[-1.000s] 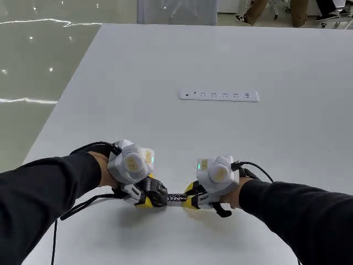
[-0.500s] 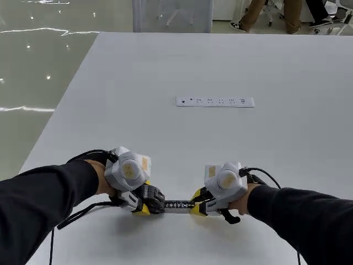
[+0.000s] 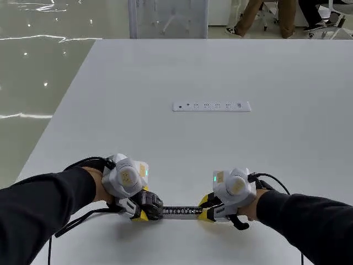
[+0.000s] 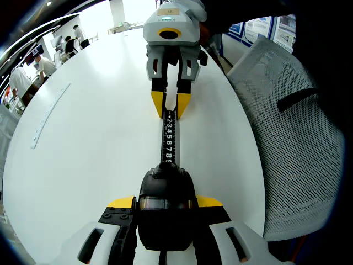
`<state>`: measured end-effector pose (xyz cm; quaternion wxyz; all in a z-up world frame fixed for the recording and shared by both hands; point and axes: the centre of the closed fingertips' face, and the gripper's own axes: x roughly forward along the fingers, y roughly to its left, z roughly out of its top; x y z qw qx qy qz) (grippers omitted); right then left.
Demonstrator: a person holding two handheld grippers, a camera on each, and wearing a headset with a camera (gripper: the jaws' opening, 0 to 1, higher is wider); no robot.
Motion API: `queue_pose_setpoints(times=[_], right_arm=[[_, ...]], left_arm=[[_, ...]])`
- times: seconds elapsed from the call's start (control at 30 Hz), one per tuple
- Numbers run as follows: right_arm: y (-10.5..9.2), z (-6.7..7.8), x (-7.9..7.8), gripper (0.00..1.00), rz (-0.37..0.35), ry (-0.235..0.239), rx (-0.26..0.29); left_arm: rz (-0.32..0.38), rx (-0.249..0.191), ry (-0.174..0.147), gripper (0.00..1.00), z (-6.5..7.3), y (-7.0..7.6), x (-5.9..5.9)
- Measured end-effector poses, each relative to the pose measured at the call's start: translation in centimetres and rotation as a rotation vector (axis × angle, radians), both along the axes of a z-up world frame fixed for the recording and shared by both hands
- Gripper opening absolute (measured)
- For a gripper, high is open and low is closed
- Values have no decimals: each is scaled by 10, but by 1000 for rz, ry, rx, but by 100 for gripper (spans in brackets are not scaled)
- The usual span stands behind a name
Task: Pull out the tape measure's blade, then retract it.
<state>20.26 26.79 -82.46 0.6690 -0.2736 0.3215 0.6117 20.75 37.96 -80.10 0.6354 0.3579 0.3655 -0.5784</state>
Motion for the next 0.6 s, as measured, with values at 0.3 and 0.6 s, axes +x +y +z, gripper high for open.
queue_pose_setpoints(times=[0.3,0.6], right_arm=[[-14,-1,0,11,-10,6,-4],[-31,0,-1,11,-7,5,-15]], left_arm=[[1,-1,-2,35,0,0,0],[3,-4,-4,35,0,0,0]])
